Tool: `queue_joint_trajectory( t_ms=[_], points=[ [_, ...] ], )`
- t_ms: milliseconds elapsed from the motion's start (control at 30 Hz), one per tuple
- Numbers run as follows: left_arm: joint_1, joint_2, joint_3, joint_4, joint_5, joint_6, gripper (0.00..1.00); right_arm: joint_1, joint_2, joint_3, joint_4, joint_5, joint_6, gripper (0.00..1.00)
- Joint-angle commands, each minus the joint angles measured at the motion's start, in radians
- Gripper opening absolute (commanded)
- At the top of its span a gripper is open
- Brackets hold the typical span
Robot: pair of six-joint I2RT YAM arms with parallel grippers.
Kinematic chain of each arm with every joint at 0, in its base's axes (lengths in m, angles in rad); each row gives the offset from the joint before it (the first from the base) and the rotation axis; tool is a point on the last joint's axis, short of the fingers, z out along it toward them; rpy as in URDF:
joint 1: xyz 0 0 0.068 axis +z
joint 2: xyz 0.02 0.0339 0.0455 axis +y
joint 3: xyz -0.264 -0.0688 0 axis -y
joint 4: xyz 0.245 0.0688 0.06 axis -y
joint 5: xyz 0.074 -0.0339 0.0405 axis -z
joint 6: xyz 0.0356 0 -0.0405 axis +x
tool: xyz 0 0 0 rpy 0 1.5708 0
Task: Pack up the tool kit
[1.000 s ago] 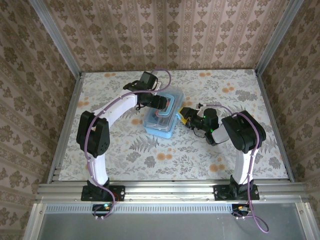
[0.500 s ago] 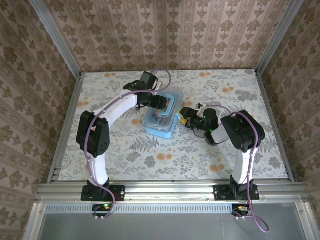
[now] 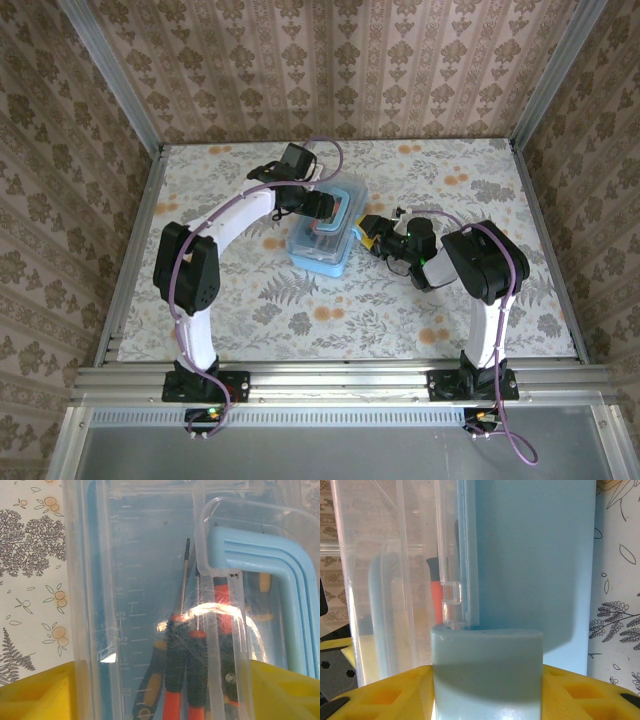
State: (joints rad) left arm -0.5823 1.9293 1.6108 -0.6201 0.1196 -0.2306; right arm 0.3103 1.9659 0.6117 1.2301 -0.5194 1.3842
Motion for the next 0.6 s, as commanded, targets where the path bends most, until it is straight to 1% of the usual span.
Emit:
queue_joint_trajectory(
  t_ms=[0, 567],
  points=[
    [-0.027, 0.102, -0.067, -0.162, 0.091, -0.03, 0.43, 0.01, 0.032, -0.01, -0.039, 0.03, -0.004, 0.54],
    [-0.027, 0.101, -0.068, -0.159, 0.097, -0.029, 0.43, 0.01, 0.034, -0.006, -0.031, 0.015, -0.008, 0.59]
  ],
)
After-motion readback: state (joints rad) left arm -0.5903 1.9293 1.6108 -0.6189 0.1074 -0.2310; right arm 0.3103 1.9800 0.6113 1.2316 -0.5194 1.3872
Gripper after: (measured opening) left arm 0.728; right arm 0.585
